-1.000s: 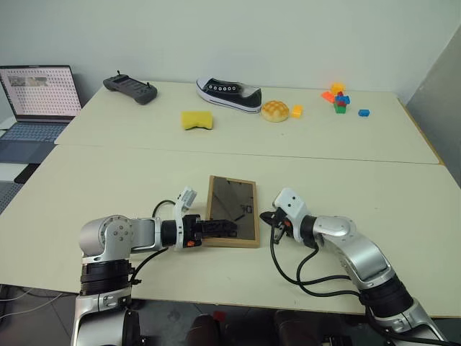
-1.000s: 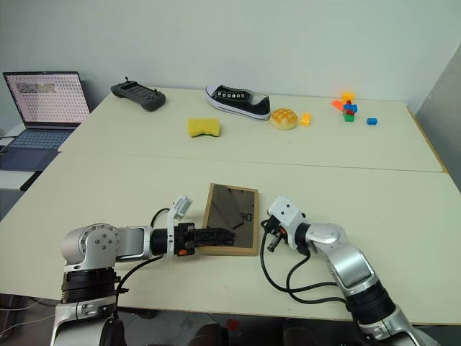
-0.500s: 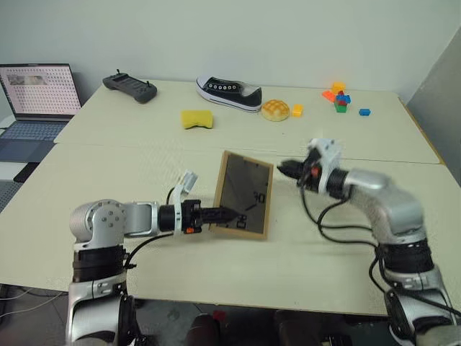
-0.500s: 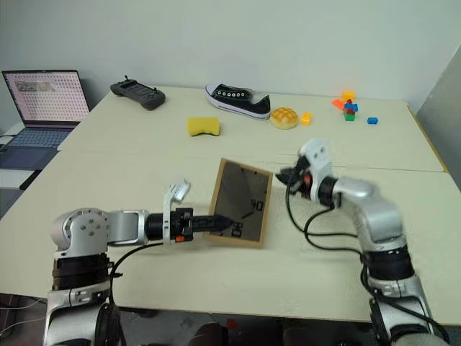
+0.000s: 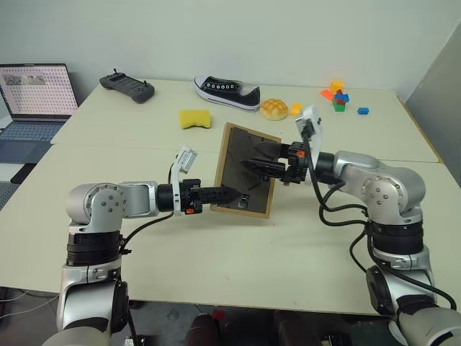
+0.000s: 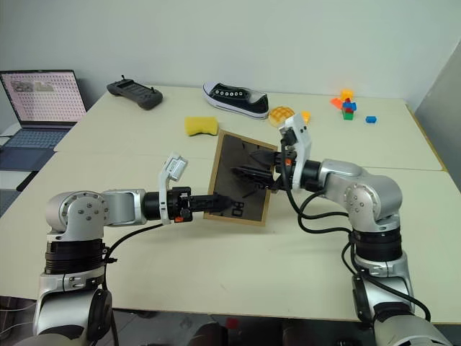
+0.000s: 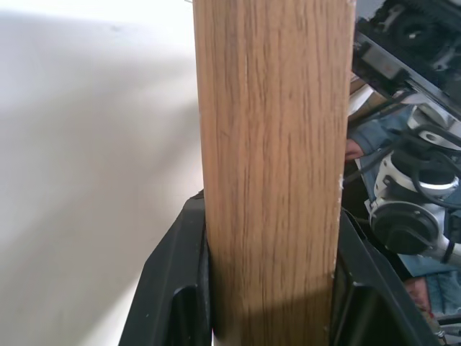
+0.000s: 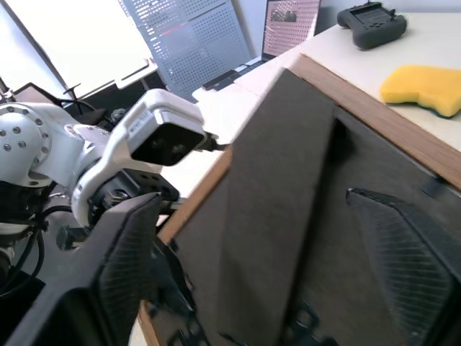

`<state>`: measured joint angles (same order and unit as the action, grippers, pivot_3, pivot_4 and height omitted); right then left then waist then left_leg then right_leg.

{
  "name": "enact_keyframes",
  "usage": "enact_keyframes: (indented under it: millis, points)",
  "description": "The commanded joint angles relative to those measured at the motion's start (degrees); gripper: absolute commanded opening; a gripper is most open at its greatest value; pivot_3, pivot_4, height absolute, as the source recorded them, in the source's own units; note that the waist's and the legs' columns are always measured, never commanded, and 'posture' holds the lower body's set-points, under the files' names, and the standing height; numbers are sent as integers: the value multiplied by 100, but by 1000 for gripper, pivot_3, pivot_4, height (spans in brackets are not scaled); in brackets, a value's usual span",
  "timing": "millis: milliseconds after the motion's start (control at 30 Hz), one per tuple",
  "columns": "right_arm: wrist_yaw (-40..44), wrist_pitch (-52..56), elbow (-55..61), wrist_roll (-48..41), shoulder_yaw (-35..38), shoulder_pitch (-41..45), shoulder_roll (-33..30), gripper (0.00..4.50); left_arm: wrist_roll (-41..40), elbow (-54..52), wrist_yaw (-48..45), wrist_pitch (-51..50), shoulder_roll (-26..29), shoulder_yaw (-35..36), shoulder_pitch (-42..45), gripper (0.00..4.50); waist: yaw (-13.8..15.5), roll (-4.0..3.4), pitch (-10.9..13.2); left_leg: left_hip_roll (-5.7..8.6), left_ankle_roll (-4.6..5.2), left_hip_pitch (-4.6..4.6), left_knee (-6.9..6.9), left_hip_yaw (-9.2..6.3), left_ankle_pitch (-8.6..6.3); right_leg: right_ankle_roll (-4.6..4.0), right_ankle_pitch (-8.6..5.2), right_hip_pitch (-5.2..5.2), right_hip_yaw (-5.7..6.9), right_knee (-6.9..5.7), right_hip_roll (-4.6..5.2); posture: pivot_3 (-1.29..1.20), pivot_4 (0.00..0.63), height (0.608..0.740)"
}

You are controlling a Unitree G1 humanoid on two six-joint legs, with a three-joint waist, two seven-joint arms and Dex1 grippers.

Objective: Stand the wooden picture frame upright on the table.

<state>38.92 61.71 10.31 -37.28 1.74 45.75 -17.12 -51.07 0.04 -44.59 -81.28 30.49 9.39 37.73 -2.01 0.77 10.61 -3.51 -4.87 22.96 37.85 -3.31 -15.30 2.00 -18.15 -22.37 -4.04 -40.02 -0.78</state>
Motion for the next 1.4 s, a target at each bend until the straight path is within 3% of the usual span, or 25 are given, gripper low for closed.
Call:
enact_keyframes:
  millis: [33, 267, 433, 500, 567, 667, 767, 833, 900, 1067, 1300, 1400]
  points:
    - [17, 85, 513, -421, -106, 53, 182, 4443, -80, -94, -226, 290, 39, -15, 73, 1287, 1, 0, 0, 0, 0, 0, 0, 0, 0, 0, 0, 0, 0, -1, 0, 0, 150, 740]
    - [390, 473, 1041, -1159, 376, -429, -450, 4443, -187, -24, -222, 193, 49, 74, 26, 1287, 26, 1, 1, 1, 2, 0, 1, -1, -1, 0, 0, 1, 1, 1, 0, 0, 150, 740]
    - [769, 268, 1189, -1123, 684, -1029, -1545, 4443, -467, -66, -164, -338, 114, 230, -55, 1287, 25, 2, 2, 2, 4, 1, 1, -2, -2, 0, 0, 3, 3, 3, 0, 0, 150, 740]
    - [862, -505, 1280, -476, 519, -1361, -1963, 4443, -590, 54, -70, -622, 69, 398, 1, 1287, 15, 5, 4, 2, 5, 1, 1, -1, -3, 1, 0, 3, 1, 4, 0, 0, 150, 740]
    - [877, -1968, 1257, 619, 151, -1775, -2249, 4443, -744, 313, 46, -924, -1, 590, 128, 1287, 13, 7, 5, 2, 6, 1, 0, -1, -3, 2, -1, 3, 1, 5, -2, 0, 150, 740]
    - [540, -5907, 477, 3049, -534, -2518, -2701, 4443, -1377, 850, 182, -1122, 83, 618, 324, 1287, 5, 14, 7, 2, 6, -2, 0, 0, -3, 4, -2, 3, -1, 4, -5, 0, 150, 740]
    - [-712, -8767, -776, 4828, -799, -2515, -2889, 4443, -2067, 1193, 469, -1122, 184, 486, 463, 1287, -31, 18, 10, 5, 5, -2, 3, 7, -3, 24, -13, 3, -5, 6, -2, 0, 150, 740]
    - [-2046, -10213, -1409, 6185, -864, -2263, -2956, 4443, -2498, 1332, 712, -1122, 239, 386, 521, 1287, -63, 18, 10, 8, 0, -2, 5, 16, 0, 13, -5, 1, -12, 3, 5, 0, 150, 740]
    - [-2989, -10827, -1782, 7146, -962, -1979, -2929, 4443, -2887, 1393, 957, -1122, 270, 315, 549, 1287, -92, 17, 10, 6, -14, -3, 6, 16, 8, 11, -4, -2, -14, -2, 5, 0, 150, 740]
    - [-4377, -11325, -2201, 8159, -1063, -1290, -2466, 4443, -3841, 1404, 1601, -1122, 292, 168, 475, 1287, -125, 18, 10, -1, -24, -10, 6, 8, 13, 8, -4, -1, -13, -12, -1, 0, 150, 740]
    - [-4993, -11833, -2388, 8570, -1318, -819, -2196, 4443, -4772, 1350, 2442, -976, 278, -25, 323, 1287, -106, 18, 10, 5, -25, -10, 8, 6, 14, 7, -4, 4, -11, -12, 7, 0, 150, 740]
    - [-4926, -11987, -2465, 8493, -1422, -695, -2211, 3908, -5119, 1294, 2700, -824, 371, -160, 203, 1287, -100, 18, 10, 8, -25, -9, 10, 5, 14, 7, -3, 5, -10, -12, 10, 0, 150, 740]
